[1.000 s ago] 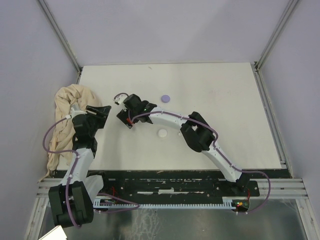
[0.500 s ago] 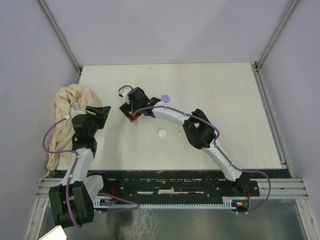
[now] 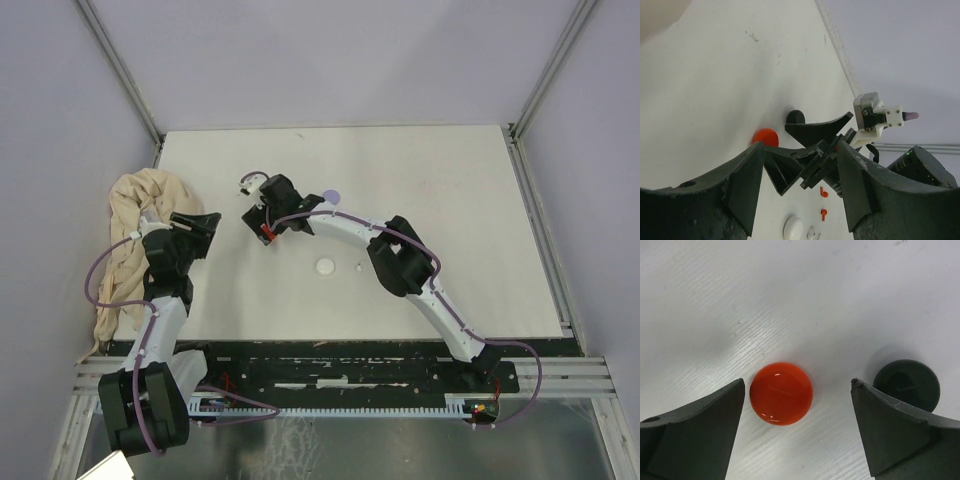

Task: Insert the wireless bluetooth earbuds into the charging case
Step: Pick up the charging case at the center of the board.

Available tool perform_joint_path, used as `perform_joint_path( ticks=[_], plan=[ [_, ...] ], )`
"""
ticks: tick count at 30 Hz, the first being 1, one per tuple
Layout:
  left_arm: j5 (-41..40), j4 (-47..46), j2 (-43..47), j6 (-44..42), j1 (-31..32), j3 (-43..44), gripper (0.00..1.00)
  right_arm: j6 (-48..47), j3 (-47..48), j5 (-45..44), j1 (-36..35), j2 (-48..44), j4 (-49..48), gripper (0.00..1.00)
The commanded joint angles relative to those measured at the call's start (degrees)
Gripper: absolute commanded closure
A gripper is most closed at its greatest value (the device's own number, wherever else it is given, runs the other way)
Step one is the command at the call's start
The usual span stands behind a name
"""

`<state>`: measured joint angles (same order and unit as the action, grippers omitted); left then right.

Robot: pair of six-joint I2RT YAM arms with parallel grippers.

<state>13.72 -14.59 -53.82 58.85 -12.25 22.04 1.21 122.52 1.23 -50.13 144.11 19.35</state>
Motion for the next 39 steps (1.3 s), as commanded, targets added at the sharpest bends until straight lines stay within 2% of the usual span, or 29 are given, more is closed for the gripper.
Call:
perform_joint_path(
  ticks=[1,8,17,22,25,27,30,35,39],
  plan=[
    [1.43,-0.78,1.5,-2.28,-0.41,0.36,0.34,0.41,-2.98,1.43,0.21,-5.51,-1.09,0.05],
    [2.43,-0.79,1.53,-2.25,-0.49,0.48,0.34,1.12,-5.35,2.07,0.19,-5.65,-2.1,0.09],
    [2.63,-0.88,1.06,-2.4,-0.68,0.45,0.34,1.42,-4.64,2.37,0.21,-4.46,-1.69,0.3],
    [3.14,-1.22,0.61,-2.34,-0.76,0.49,0.34,1.21,-4.44,2.54,0.21,-4.13,-1.56,0.38],
    [3.61,-1.47,0.35,-2.49,-0.83,0.54,0.34,1.09,-4.5,2.18,0.21,-4.16,-1.39,0.5],
    [4.6,-1.85,-0.22,-2.75,-0.83,0.8,0.34,0.79,-5.75,1.59,0.21,-5.14,-2.57,0.66],
    [9.29,-2.65,-3.59,-4.33,-0.85,3.12,0.33,0.42,-13.61,1.06,0.42,-10.56,-9.51,0.76],
    [23.33,-9.48,-13.58,-3.73,-0.72,5.78,0.33,1.26,-35.8,4.37,2.47,-25.86,-26.78,0.8],
    [28.17,-12.81,-17.02,-3.46,0.47,6.78,0.34,-0.42,-45.25,8.83,4.57,-35.55,-30.67,0.81]
  ],
)
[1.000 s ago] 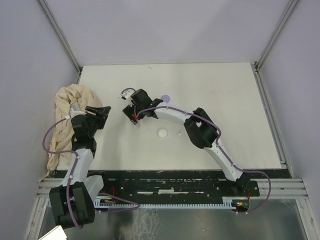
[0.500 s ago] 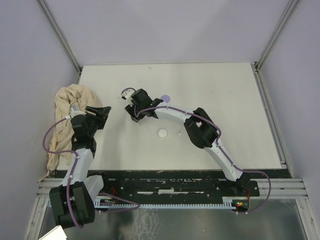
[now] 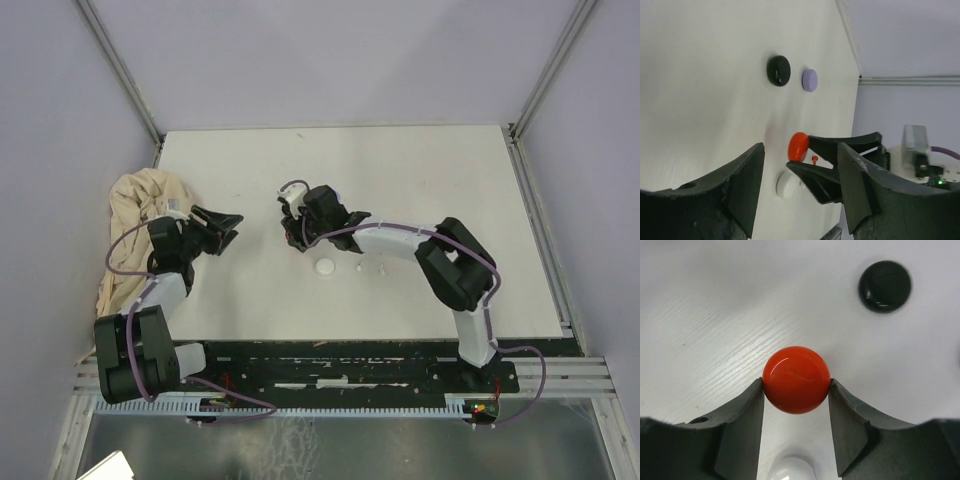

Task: Insert the wireless bluetooth earbuds into the charging case
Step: Pick up the charging case at the center of the board.

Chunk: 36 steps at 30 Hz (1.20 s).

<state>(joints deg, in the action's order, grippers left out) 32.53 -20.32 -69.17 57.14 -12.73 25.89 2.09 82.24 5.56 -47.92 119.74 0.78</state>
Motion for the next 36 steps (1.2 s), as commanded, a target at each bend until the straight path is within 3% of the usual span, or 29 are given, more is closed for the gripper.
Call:
perform_joint_path(
  ticks=[1,7,14,36],
  plan=[
    [9.78,-7.33,-1.94,-1.8,1.7,3.19,0.34,-2.19,-6.65,5.29,2.65,-13.21,-11.75,0.81],
    [15.14,-15.17,-5.92,1.86,8.57,4.45,0.34,-7.87,-13.72,11.09,3.68,-21.34,-7.89,0.81],
    [15.22,-21.51,-9.82,3.24,15.58,4.25,0.35,-9.76,-15.17,13.31,3.97,-23.96,-4.06,0.83],
    [15.73,-25.97,-18.65,3.42,23.08,7.02,0.4,-11.57,-17.31,15.97,4.24,-25.43,-2.43,0.86]
  ],
)
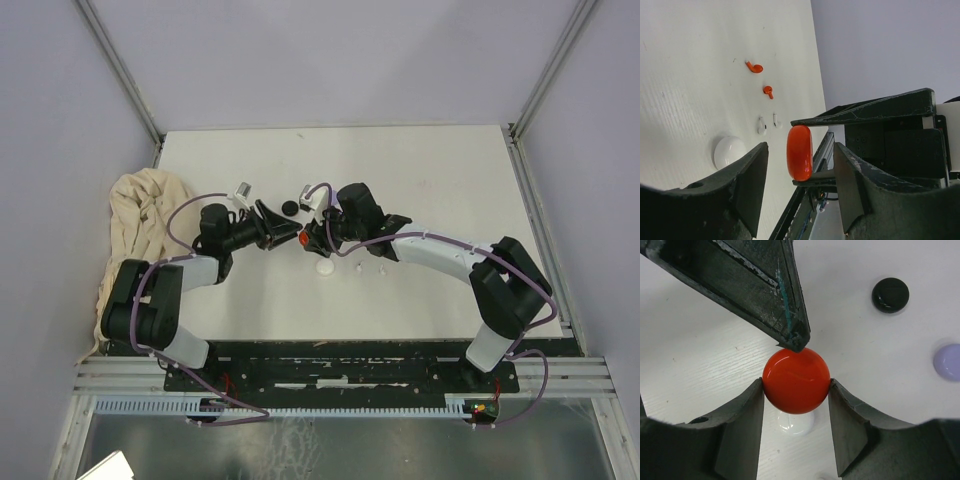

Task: Insert the wireless bluetooth earbuds into the charging case
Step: Pick up the charging case at the center of the board.

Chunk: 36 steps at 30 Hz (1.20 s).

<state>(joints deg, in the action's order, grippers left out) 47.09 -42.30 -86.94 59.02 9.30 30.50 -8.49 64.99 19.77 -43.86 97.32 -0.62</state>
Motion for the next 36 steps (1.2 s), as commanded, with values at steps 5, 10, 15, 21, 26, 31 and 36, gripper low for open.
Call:
perform_joint_path(
  ticks=[5,10,15,21,26,31,36],
  plan=[
    [1.08,-4.63,-1.89,1.68,2.15,2.89,0.44,-1.18,-0.13,1.93,0.17,-3.0,-0.87,0.87],
    [1.2,-5.61,-2.43,2.15,2.93,2.98,0.47,-1.18,-0.13,2.03,0.26,-2.83,-0.86,0.87],
    [1.26,-5.81,-2.62,2.16,3.37,3.12,0.54,-1.26,-0.06,1.75,0.33,-2.75,-0.89,0.87],
    [1.4,-6.04,-2.84,2.19,3.73,3.23,0.61,-1.35,-0.04,1.59,0.52,-2.64,-0.91,0.87],
    [1.61,-6.12,-3.01,2.21,3.97,3.44,0.64,-1.34,0.04,1.75,0.69,-2.66,-1.04,0.87],
    [1.83,-6.66,-3.45,2.4,4.2,3.42,0.7,-1.44,0.13,2.03,0.66,-2.5,-0.93,0.87],
    [2.54,-8.98,-4.06,3.6,4.24,3.3,0.82,-1.57,0.3,2.11,0.77,-2.32,-0.77,0.87]
  ],
)
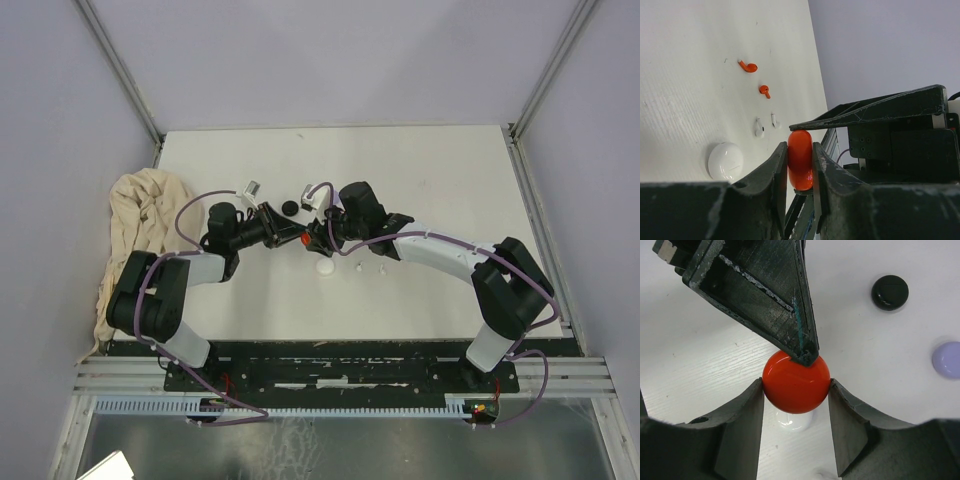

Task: Insert the wireless bluetooth earbuds into the charging case
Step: Pick up the charging case at the center of the board.

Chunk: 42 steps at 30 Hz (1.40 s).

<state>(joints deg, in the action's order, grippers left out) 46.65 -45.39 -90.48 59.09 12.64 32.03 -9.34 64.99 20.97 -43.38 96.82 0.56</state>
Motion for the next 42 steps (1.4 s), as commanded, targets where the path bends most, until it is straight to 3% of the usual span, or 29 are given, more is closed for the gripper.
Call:
perform_joint_path(
  ticks=[1,6,12,17,35,42],
  plan=[
    [3.07,-6.27,-0.59,3.71,0.94,1.68,0.85,-0.68,0.28,0.9,0.26,-1.81,-1.96,0.88],
    [3.09,-7.33,-0.81,4.34,0.99,1.58,0.97,-0.18,0.57,0.28,0.39,-1.56,-1.85,0.82],
    [3.21,-7.39,-0.89,4.46,0.98,1.71,0.97,0.12,0.79,-0.14,0.65,-1.6,-2.0,0.82],
    [4.12,-8.22,-1.32,4.86,1.0,1.98,0.85,0.12,1.01,0.17,0.83,-1.42,-1.67,0.83],
    [4.54,-8.84,-1.31,5.03,1.04,2.07,0.67,0.28,1.46,1.33,1.1,-0.93,-1.26,0.83],
    [4.51,-9.1,-1.12,5.16,1.13,1.98,0.65,0.38,1.66,1.52,1.1,-0.67,-1.16,0.84]
  ],
)
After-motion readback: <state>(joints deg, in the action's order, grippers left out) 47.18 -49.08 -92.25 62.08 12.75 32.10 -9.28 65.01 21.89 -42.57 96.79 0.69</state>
